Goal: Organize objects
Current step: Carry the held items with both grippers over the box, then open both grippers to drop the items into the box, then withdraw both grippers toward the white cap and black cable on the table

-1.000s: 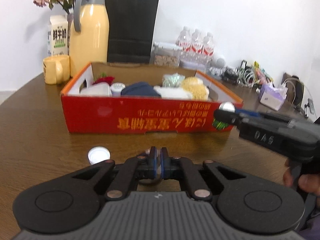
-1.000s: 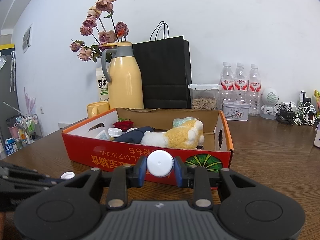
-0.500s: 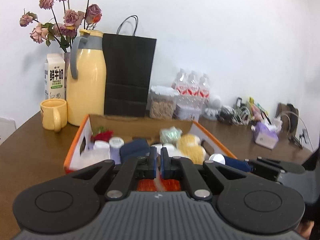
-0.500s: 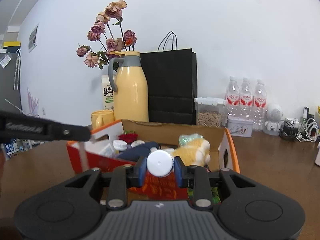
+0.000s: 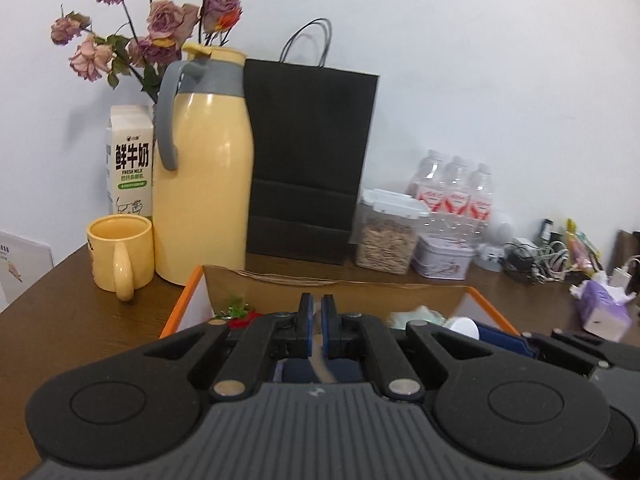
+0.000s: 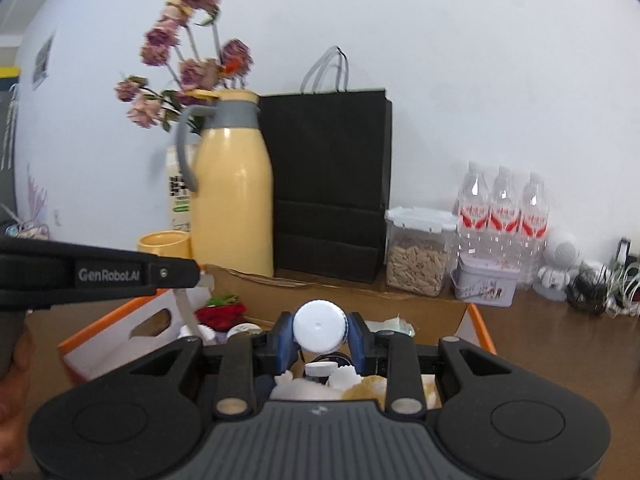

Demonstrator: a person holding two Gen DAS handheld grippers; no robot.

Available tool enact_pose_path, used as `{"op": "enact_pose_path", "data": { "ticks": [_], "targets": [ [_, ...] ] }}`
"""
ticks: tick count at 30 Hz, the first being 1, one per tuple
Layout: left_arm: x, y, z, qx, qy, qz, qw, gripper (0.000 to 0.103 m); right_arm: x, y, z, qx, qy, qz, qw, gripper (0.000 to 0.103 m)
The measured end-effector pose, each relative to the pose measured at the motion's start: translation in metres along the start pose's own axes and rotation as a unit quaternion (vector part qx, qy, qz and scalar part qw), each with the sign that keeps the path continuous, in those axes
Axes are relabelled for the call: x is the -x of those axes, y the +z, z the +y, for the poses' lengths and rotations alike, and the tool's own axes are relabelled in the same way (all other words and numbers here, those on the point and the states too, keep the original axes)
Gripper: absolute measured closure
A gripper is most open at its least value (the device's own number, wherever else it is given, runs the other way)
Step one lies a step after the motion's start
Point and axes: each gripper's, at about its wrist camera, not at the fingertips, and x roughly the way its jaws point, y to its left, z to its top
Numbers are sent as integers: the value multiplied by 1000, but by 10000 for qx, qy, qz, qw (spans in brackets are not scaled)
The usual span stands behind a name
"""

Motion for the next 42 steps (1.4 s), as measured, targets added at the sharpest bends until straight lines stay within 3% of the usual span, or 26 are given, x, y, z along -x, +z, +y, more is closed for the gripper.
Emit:
{"op": "enact_pose_path", "data": {
  "ticks": [3,6,7,8,9,10,11,12,31,42],
  "targets": [
    [-12,-6,2,-113,-13,99,9999,98,-8,-8,-2,17,16,118,9999,75],
    [-16,-13,3,-198,112,168,9996,90,-11,-13,-6,-79,40,217,9997,72],
    [-15,-14,3,-232,154,167,9995,75,-10,-15,-7,-89,43,248,9996,66],
    [-12,-15,4,-244,181,113,9995,62,-8,-16,-7,-98,44,253,9996,50],
    [-8,-15,5,-235,247,20,9994,25,-6,-17,-7,-89,37,223,9997,29],
    [-3,-16,5,-221,360,-114,9990,0,-2,-18,-6,-59,3,171,9998,19],
    [3,-17,5,-207,500,-345,9979,0,2,-19,-4,-25,-59,94,9999,3],
    [8,-18,4,-223,563,-488,9970,0,6,-19,-2,16,-128,15,9999,0],
    [39,-18,4,-340,263,-648,9970,0,27,-19,2,147,-303,-130,9993,0],
    [67,-39,9,-538,231,-590,9965,0,54,-31,9,283,-210,-160,9993,0]
  ]
}}
